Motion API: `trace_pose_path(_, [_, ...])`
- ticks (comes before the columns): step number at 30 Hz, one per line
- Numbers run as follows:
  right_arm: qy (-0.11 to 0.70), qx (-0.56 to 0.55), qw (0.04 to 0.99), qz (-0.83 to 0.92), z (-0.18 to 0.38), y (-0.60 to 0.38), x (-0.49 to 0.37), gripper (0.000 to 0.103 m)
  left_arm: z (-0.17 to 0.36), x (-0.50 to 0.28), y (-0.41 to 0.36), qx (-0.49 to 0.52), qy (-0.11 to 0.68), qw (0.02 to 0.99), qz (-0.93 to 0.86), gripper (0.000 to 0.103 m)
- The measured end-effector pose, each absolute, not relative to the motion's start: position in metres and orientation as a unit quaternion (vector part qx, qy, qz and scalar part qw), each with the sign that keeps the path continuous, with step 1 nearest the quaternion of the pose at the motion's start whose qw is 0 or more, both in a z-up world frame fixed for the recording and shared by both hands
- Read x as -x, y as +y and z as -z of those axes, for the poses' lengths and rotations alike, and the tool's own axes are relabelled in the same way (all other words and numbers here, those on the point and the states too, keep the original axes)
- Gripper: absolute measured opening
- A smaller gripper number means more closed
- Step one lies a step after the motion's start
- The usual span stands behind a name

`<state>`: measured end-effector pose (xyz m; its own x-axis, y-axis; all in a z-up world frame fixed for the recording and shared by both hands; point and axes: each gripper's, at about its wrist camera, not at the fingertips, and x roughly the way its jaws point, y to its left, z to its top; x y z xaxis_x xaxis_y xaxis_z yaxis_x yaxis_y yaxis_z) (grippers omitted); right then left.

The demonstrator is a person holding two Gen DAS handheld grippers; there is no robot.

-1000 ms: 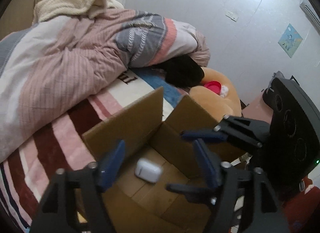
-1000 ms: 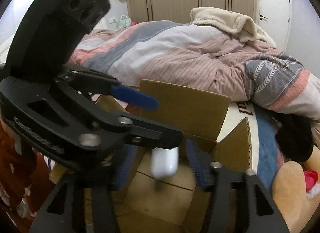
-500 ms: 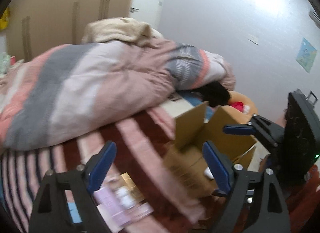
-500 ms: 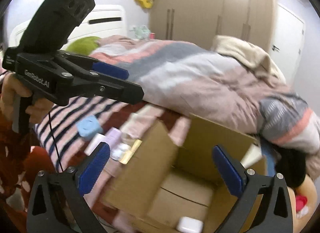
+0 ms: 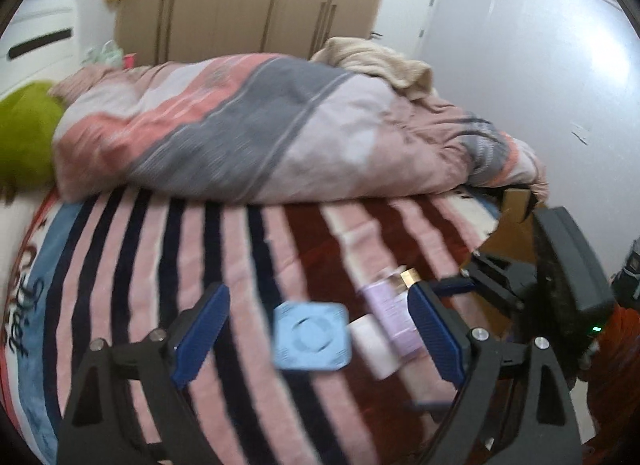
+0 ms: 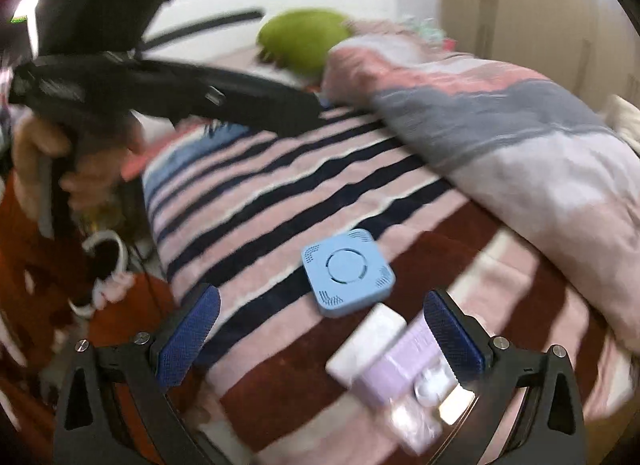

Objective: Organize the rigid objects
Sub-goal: 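Grasp the light-blue square device with the right gripper, then carry the blue device into the cardboard box and release it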

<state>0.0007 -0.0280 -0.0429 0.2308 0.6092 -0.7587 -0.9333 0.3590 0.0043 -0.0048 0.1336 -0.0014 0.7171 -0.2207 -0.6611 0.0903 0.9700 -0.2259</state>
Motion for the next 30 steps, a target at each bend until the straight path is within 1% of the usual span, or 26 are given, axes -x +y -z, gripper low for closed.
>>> trace_pose_path(3, [0.336,0.267,0.734,-0.526,0.076,-0.005,-0.012,0.102,0.029,0.009,0.150,0.095,0.371,0.921,0.077,0.089])
trace_pose_path(8, [0.372,0.286,0.704,-0.533,0.120,0.019,-0.040,0.102,0.069,0.002,0.168,0.096,0.393,0.912,0.068,0.089])
trace_pose_path(11, [0.378,0.303,0.693,-0.534,0.137,0.029,-0.053,0.102,0.082,-0.004,0.172,0.100,0.397,0.909,0.075,0.089])
trace_pose_path(14, [0.369,0.317,0.690,-0.536,0.143,0.036,-0.060,0.102,0.089,-0.007,0.172,0.103,0.396,0.909,0.081,0.089])
trace_pose_path(15, [0.370,0.314,0.689,-0.539,0.144,0.038,-0.064,0.100,0.090,-0.008,0.172,0.105,0.396,0.908,0.084,0.089])
trace_pose_path(16, [0.373,0.306,0.688,-0.541,0.143,0.040,-0.067,0.085,0.091,-0.009,0.171,0.106,0.396,0.908,0.086,0.089])
trace_pose_path(17, [0.380,0.296,0.684,-0.549,0.143,0.041,-0.070,0.081,0.092,-0.010,0.170,0.106,0.398,0.907,0.088,0.089])
trace_pose_path(20, [0.378,0.302,0.686,-0.544,0.143,0.044,-0.066,0.080,0.092,-0.012,0.167,0.101,0.400,0.907,0.090,0.089])
trace_pose_path(23, [0.367,0.299,0.710,-0.522,0.138,0.043,-0.057,0.079,0.091,-0.013,0.165,0.110,0.402,0.904,0.099,0.089])
trace_pose_path(26, [0.350,0.276,0.732,-0.514,0.121,0.035,-0.046,0.079,0.083,-0.011,0.160,0.120,0.398,0.902,0.116,0.089])
trace_pose_path(30, [0.326,0.254,0.751,-0.514,0.085,0.025,-0.025,0.079,0.063,-0.006,0.144,0.129,0.386,0.901,0.153,0.089])
